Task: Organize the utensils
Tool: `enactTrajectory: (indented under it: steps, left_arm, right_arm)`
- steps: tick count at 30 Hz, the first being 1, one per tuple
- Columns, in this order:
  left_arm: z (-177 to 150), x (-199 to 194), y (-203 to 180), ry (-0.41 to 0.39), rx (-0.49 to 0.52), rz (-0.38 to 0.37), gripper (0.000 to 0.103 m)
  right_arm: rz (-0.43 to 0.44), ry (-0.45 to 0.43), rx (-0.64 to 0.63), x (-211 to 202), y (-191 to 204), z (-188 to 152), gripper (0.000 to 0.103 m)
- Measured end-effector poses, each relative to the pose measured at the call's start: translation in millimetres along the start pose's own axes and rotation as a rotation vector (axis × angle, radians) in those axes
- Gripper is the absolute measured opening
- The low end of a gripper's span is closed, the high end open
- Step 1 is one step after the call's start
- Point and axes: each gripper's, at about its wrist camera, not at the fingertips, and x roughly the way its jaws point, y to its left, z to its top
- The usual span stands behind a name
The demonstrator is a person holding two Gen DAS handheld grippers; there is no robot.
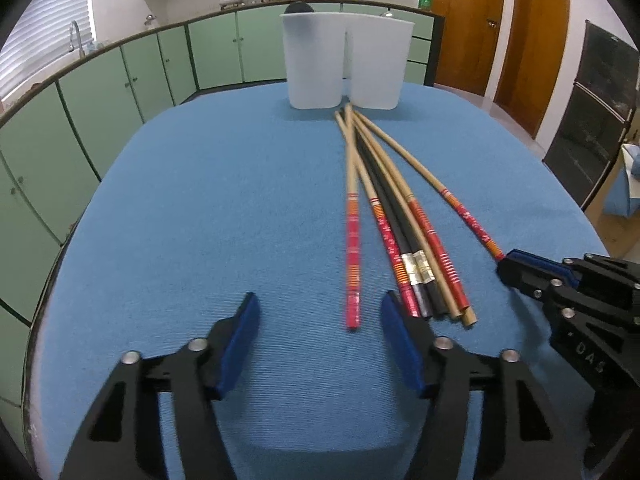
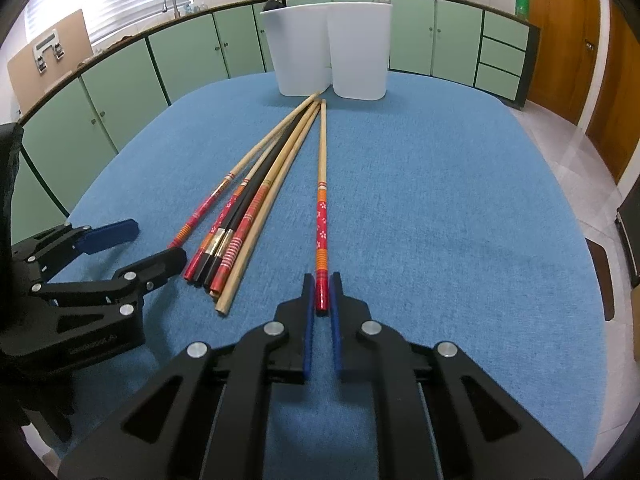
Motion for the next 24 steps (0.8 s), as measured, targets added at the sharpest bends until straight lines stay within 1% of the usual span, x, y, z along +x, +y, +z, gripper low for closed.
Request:
enactTrajectory:
  steps: [1,2,3,5,6,7,8,13,16,19,24]
  left_arm:
    - [0,-1,-1,-0.003,-0.001,-0.013,0.047]
    - [0,-1,-2,-0.006,-0.004,-0.019,0.037]
    - [0,-1,-3,-0.008,-0.006,-0.022,0.032]
    - [1,-1,-5,-0.01,-0.011,-0.039,0.016]
    - [1,-1,-5,-0.01,-0.015,-0.043,0.013]
    - [1,-1,-6,-0.011,-0.017,-0.048,0.008]
    - [1,-1,-7,-0.01,-0.016,-0.053,0.006]
    - [2,-3,-5,-0.012,-0.035,-0.058,0.006]
    - [3,-9,-1,-0.022,-0.052,-0.058,0.006]
    - [5,-22,2,-0.051,-0.054,-0.048,0.006]
    - [21,-55,9,-0.136,-0.05,-0.038,0.006]
  right_arm:
    - [-0.001,0.0,-0.001,0,0,0,0.008]
    - [-0.002,0.0,-0.002,0,1,0,0.008]
    - [-0.003,0.0,-0.003,0,1,0,0.008]
    - [-0.003,-0.001,-0.002,0,0,0,0.007]
    - [-0.002,-0.002,0.001,0,-1,0,0.006]
    - [0.0,-0.002,0.003,0,-2,0,0.006]
    - [0.005,-0.002,0.008,0,-3,0,0.006]
    - [0.023,-0.011,0.03,-2,-7,1,0.005]
    - [0.02,-0.035,0.035,-9,-10,3,0.005]
    - [0.016,-0.064,0.029,-19,-11,7,0.005]
    - [0.018,-0.131,0.014,-44,-16,23,0.005]
